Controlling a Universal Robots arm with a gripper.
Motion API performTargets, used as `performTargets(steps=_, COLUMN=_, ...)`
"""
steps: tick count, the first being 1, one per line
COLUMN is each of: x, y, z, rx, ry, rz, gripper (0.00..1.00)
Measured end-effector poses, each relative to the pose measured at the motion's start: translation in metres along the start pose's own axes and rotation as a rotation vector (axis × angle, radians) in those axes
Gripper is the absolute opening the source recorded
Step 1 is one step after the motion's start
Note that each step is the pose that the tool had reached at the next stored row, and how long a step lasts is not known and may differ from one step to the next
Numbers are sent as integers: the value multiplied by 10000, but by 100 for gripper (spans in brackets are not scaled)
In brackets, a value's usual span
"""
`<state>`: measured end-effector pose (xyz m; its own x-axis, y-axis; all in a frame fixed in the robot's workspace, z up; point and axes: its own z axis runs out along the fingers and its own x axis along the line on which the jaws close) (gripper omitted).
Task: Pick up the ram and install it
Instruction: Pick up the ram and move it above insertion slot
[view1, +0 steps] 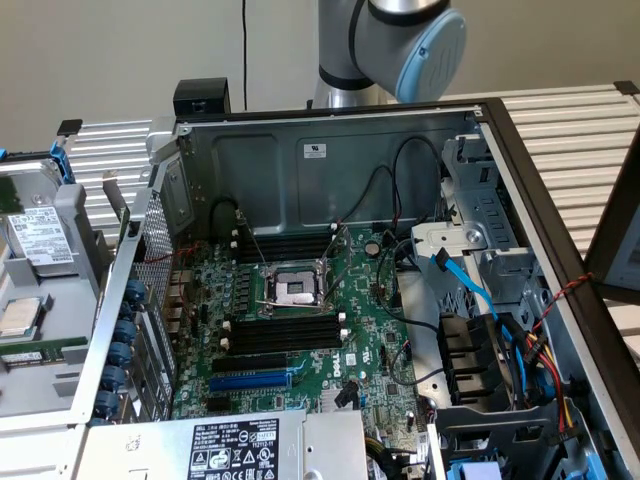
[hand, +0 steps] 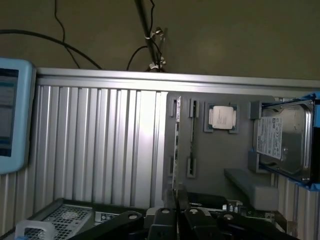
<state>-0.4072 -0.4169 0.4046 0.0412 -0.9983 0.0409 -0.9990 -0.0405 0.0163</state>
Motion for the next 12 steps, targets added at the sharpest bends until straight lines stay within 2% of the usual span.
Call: performTargets(steps=12, x=22, y=-549, z=0, rx=7, ry=-1, rz=1, gripper=13)
